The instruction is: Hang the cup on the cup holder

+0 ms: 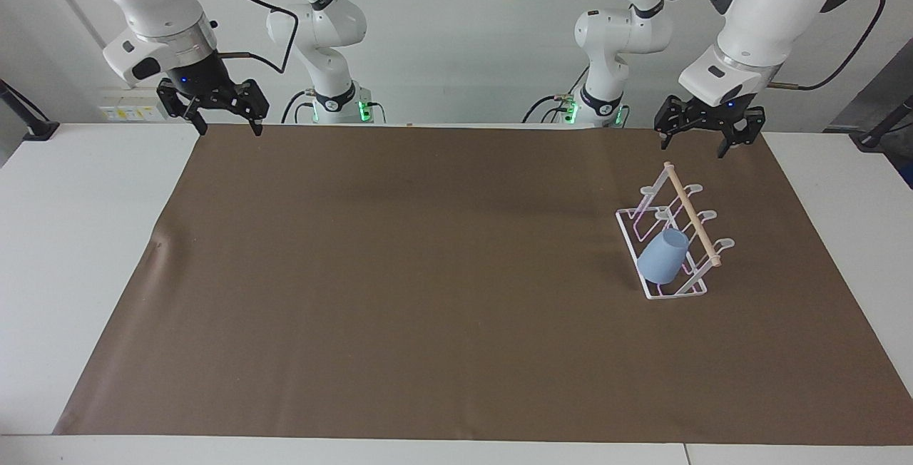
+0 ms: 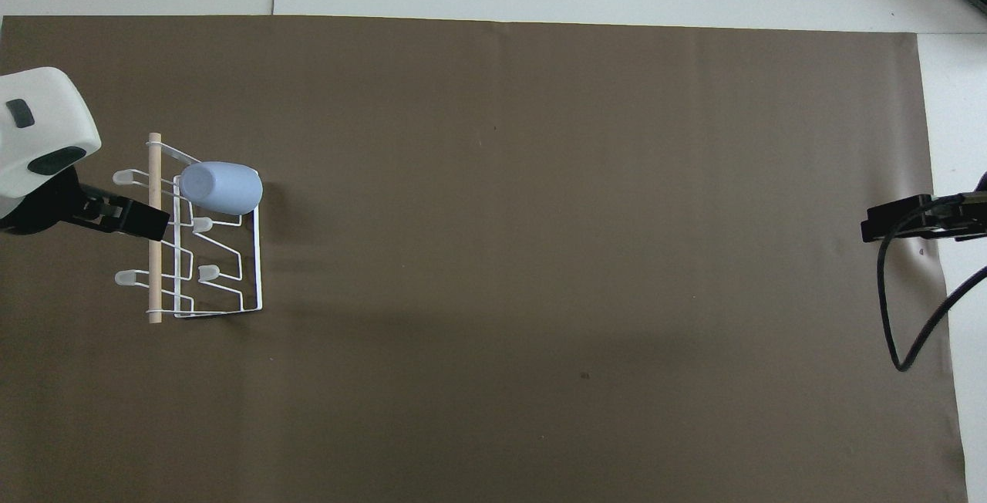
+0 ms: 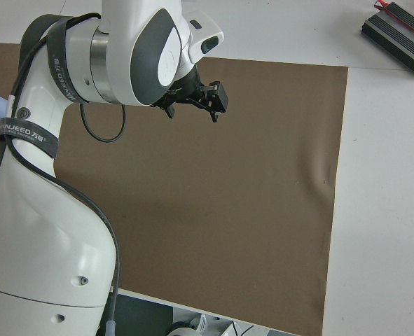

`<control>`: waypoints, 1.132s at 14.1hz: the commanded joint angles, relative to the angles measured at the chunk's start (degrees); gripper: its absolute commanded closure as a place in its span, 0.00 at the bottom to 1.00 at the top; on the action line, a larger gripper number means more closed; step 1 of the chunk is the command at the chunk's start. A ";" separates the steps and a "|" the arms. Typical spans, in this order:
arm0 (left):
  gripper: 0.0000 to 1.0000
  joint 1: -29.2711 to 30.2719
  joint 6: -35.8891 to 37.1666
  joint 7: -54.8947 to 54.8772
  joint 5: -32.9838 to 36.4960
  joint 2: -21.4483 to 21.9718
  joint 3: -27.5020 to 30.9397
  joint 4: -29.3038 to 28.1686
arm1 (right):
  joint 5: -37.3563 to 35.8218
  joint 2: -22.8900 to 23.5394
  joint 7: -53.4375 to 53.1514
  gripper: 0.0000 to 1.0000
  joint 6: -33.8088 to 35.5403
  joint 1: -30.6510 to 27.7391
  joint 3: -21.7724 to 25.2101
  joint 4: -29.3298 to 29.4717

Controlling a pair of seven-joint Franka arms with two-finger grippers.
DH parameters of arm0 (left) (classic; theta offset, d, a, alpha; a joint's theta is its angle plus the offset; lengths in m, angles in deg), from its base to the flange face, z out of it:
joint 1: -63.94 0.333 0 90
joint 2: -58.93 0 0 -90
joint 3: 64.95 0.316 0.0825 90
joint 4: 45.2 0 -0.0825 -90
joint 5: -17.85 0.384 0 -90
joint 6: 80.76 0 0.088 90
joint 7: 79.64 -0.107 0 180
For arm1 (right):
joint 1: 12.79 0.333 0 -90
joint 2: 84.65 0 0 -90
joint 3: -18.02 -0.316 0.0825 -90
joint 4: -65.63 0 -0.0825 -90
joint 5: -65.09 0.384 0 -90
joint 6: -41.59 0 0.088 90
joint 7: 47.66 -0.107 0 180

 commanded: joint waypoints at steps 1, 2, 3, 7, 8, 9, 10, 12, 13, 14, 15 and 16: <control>0.00 3.42 -0.05 1.00 -2.95 0.48 -0.44 1.34 | -0.52 -1.31 0.81 0.00 -0.07 -0.27 -0.18 -1.43; 0.00 4.48 -0.04 1.09 -3.31 0.39 -0.44 2.14 | -0.52 -1.31 0.72 0.00 -0.07 -0.27 -0.18 -1.52; 0.00 5.18 0.30 1.35 -3.40 0.13 -0.44 2.75 | -0.52 -1.31 0.72 0.00 0.01 -0.27 -0.18 -1.43; 0.00 7.99 3.29 1.79 -3.40 -0.84 -0.61 6.01 | -0.52 -1.31 0.29 0.00 -0.16 -0.27 -0.18 -1.43; 0.00 8.79 3.56 1.79 -4.18 -1.10 -0.53 6.01 | -0.52 -0.62 -0.76 0.00 -0.86 -0.27 -0.27 -0.30; 0.00 9.49 3.56 1.79 -4.63 -1.10 -0.61 6.01 | -0.35 -0.09 -1.64 0.00 -0.69 -0.27 -0.27 0.84; 0.00 9.67 3.12 1.70 -4.72 -0.93 -0.70 5.92 | 0.52 0.61 -2.61 0.00 -0.26 -0.27 -0.27 1.55; 0.00 9.50 3.03 1.61 -4.72 -0.84 -0.79 5.92 | 1.32 0.71 -3.06 0.00 -0.34 -0.71 -0.18 1.82; 0.00 9.32 2.94 1.70 -4.63 -0.67 -0.79 5.66 | 1.32 0.71 -3.06 0.00 -0.25 -0.62 -0.18 1.47; 0.00 8.89 3.03 1.88 -4.63 -0.49 -0.79 5.40 | 1.32 0.18 -3.06 0.00 -0.34 -0.53 -0.18 0.86; 0.00 8.80 3.21 1.88 -4.63 -0.32 -0.88 5.13 | 1.32 -0.26 -3.14 0.00 -0.34 -0.27 -0.18 0.25; 0.00 8.79 3.29 1.88 -4.54 -0.31 -0.79 5.04 | 1.32 -0.52 -2.54 0.00 -0.25 -0.36 -0.18 0.15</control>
